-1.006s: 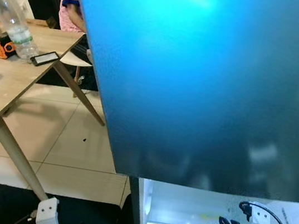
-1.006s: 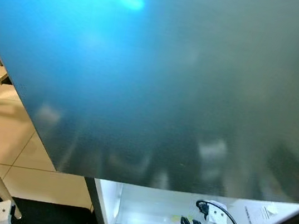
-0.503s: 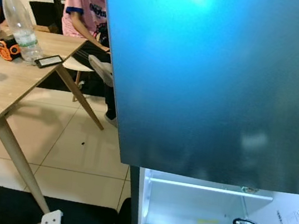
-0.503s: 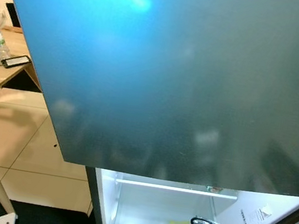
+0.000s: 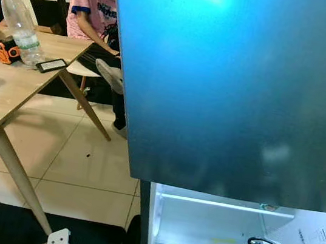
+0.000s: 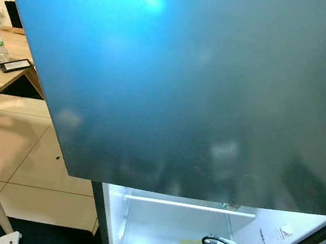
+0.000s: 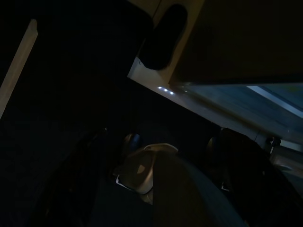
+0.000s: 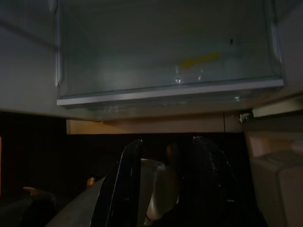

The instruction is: Restocking fridge

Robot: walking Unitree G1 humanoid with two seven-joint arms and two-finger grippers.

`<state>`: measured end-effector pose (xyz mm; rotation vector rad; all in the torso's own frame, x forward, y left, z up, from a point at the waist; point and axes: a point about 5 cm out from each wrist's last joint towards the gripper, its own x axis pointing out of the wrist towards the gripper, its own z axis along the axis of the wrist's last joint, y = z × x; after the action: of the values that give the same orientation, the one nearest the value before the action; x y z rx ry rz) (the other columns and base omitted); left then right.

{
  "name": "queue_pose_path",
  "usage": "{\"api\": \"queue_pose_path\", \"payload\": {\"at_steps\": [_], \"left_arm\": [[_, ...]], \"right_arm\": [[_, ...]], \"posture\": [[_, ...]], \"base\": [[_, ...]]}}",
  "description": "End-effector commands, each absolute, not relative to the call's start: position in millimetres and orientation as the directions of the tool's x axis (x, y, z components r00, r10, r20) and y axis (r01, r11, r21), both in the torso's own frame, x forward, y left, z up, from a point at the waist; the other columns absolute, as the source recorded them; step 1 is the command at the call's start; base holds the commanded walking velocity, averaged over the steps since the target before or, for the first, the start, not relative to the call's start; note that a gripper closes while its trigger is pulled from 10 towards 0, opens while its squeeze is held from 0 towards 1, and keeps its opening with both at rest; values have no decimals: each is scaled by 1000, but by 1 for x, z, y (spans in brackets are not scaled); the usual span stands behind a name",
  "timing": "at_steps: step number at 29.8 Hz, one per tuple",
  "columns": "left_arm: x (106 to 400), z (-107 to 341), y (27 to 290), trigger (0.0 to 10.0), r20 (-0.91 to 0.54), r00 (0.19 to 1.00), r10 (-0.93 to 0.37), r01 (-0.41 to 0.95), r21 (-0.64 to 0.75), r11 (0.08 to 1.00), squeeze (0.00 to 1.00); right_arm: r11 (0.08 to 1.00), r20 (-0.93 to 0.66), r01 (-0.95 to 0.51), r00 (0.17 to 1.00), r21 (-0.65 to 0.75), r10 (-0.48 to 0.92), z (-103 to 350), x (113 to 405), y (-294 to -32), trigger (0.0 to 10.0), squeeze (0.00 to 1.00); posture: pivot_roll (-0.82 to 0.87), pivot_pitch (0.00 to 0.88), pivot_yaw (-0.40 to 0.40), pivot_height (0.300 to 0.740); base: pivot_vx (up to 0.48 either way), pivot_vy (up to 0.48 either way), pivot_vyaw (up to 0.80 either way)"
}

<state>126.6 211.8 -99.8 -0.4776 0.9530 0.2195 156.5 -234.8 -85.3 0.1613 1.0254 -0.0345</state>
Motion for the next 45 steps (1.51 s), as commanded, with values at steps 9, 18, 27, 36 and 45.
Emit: {"api": "queue_pose_path", "payload": {"at_steps": [9,18,27,36,45], "left_arm": [[129,-98,219,10000,-844,537,-11,-357,-238,903,0],[133,-98,217,10000,-858,513,-14,-303,-197,933,0],[130,-101,214,10000,-877,481,-11,-267,-159,950,0],[118,-107,201,10000,-904,426,-36,-200,-133,971,0],[117,-108,198,10000,-910,413,-38,-165,-115,980,0]], "right_arm": [[990,-875,118,484,76,10,-87,155,-233,10000,0],[992,-882,117,471,42,-18,-87,162,-227,10000,0],[998,-905,58,423,-14,-38,-91,156,-220,10000,0],[999,-914,3,404,-34,-33,-93,156,-215,10000,0],[999,-916,-11,400,-44,-36,-93,157,-212,10000,0]], "posture": [[-6,0,-2,740],[4,0,11,740],[17,0,16,740],[19,0,19,740],[22,0,21,740]], "base": [[0,0,0],[0,0,0],[0,0,0],[0,0,0],[0,0,0]]}}
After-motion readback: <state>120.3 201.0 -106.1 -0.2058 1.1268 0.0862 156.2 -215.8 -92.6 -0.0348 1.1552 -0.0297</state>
